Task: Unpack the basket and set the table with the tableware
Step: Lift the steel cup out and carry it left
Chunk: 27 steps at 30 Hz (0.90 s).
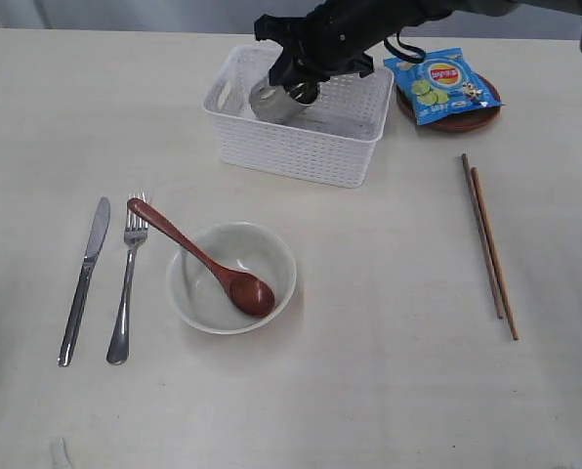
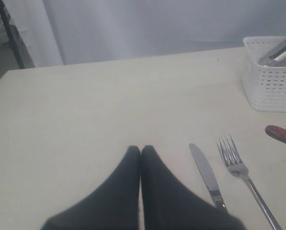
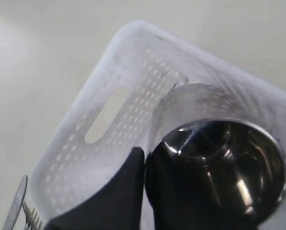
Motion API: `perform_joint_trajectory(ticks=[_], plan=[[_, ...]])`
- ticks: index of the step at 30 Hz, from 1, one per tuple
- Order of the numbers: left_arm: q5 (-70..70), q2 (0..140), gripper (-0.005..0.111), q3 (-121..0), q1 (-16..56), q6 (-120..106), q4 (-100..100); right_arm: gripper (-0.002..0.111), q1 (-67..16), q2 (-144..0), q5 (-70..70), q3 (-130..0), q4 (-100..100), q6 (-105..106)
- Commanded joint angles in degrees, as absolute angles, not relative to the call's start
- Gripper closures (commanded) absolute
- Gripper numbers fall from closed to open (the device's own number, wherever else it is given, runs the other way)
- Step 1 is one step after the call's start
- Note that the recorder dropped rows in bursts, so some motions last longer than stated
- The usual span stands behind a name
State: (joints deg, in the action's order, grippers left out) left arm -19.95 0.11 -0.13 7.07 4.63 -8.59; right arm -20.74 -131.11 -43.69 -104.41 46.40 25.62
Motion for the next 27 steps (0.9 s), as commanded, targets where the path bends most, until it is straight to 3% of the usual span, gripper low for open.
perform_joint_trajectory(ticks=[1, 10, 19, 22, 27], plan=[[-19.9, 0.0, 0.107, 0.0, 7.4, 4.8, -8.8, 0.109, -20.4, -124.5, -47.9, -104.6, 44.6, 30.1], [-19.9, 0.0, 0.107, 0.0, 7.4, 4.8, -8.8, 0.109, -27.0, -112.4, -57.6, -104.5, 30.8, 26.8], [-19.9, 0.0, 0.107, 0.0, 7.4, 4.8, -8.8, 0.109, -44.4, -109.8, -61.2, -106.1, 18.8, 22.0], [-19.9, 0.0, 0.107, 0.0, 7.4, 4.8, -8.8, 0.109, -51.5, -114.9, -62.2, -112.8, 4.5, 14.1], [-19.9, 0.0, 0.107, 0.0, 7.4, 4.8, -8.8, 0.109, -54.3, -131.0, -67.0, -133.7, 2.3, 11.1]])
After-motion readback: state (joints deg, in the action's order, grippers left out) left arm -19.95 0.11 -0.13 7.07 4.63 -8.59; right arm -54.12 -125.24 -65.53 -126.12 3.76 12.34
